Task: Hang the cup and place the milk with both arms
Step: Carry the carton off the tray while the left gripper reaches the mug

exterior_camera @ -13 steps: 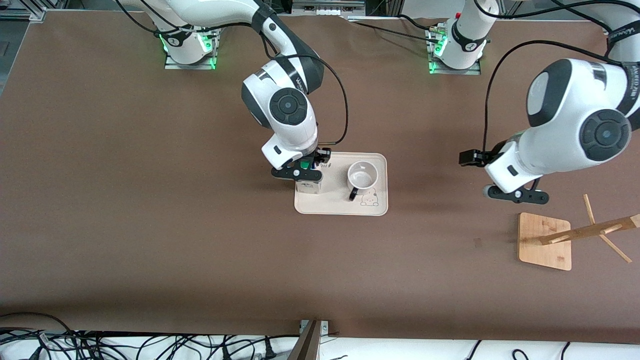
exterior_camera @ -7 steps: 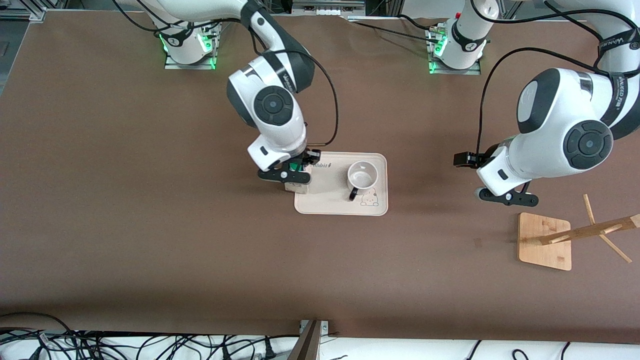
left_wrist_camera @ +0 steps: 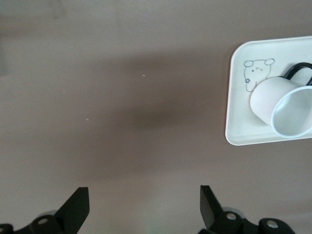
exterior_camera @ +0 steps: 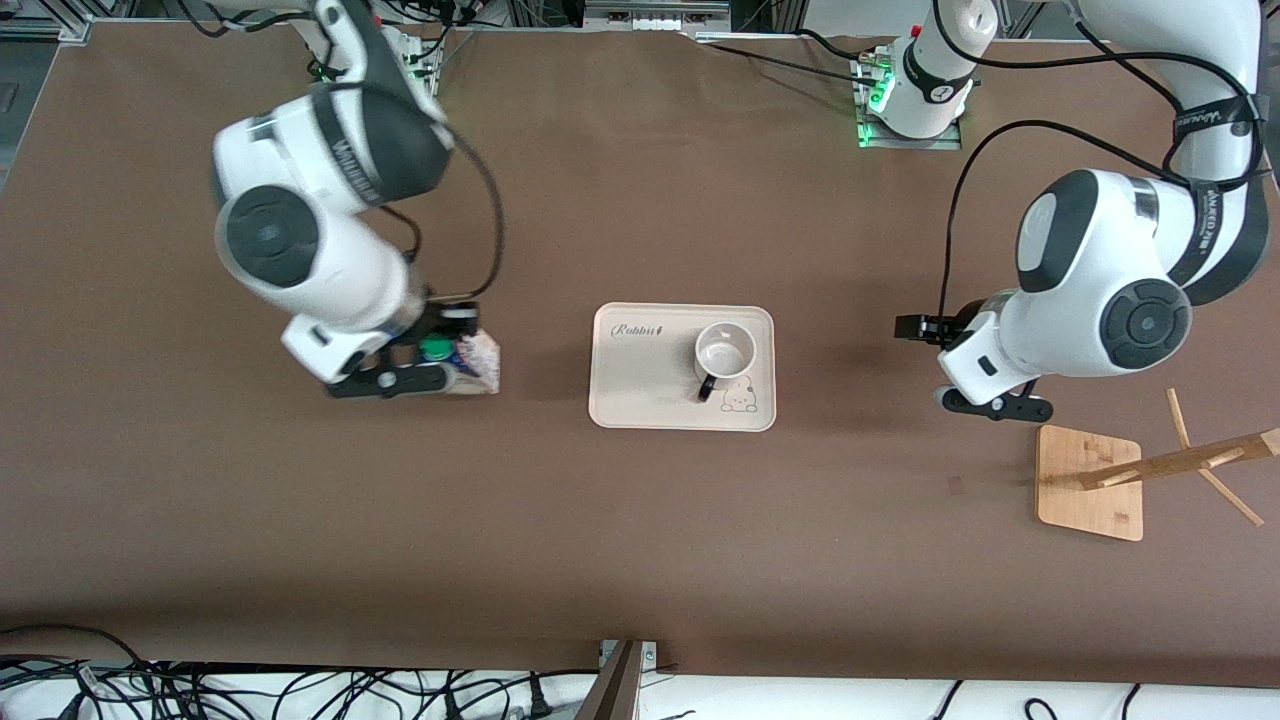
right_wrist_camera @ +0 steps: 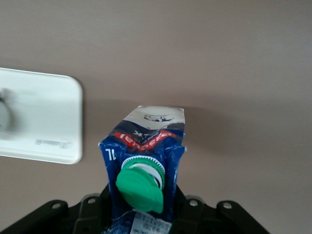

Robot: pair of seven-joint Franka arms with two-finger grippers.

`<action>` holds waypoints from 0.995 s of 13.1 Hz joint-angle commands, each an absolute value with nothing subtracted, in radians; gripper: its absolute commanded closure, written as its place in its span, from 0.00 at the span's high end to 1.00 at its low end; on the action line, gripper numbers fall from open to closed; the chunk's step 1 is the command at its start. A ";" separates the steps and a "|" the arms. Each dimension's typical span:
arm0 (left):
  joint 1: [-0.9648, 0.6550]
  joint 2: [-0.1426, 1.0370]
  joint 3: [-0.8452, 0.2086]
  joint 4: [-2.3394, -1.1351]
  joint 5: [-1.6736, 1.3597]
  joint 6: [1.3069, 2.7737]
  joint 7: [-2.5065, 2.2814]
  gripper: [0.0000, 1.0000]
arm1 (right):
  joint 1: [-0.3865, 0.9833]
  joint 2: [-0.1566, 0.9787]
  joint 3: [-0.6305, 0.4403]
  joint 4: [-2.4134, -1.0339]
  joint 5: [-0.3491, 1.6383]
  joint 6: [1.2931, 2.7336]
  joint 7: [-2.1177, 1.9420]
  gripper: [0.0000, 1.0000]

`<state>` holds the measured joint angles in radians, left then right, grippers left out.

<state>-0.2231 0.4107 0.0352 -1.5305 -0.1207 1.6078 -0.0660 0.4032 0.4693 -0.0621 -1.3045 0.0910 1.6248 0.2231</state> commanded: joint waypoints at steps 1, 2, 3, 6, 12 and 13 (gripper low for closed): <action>-0.224 0.437 -0.023 -1.523 -0.126 1.617 -0.136 1.00 | 0.332 0.370 -0.093 -1.486 0.113 1.661 0.056 0.43; -0.224 0.443 -0.053 -1.522 -0.121 1.620 -0.158 1.00 | 0.318 0.351 -0.115 -1.546 0.114 1.686 0.002 0.43; -0.225 0.452 -0.078 -1.522 -0.121 1.641 -0.182 1.00 | 0.313 0.332 -0.138 -1.605 0.114 1.727 -0.038 0.43; -0.225 0.485 -0.158 -1.522 -0.120 1.687 -0.193 1.00 | 0.313 0.302 -0.178 -1.777 0.126 1.891 -0.098 0.43; -0.236 0.528 -0.296 -1.528 -0.090 1.827 -0.199 1.00 | 0.313 0.299 -0.179 -1.893 0.126 2.020 -0.104 0.52; -0.259 0.540 -0.299 -1.526 -0.089 1.856 -0.207 1.00 | 0.313 0.298 -0.179 -1.893 0.126 2.019 -0.104 0.64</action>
<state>-0.2412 0.5191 -0.2770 -1.5313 -0.1126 1.8109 -0.1885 0.3061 0.3427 -0.1744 -1.8423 0.1095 1.9962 -0.0841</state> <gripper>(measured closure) 0.000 0.493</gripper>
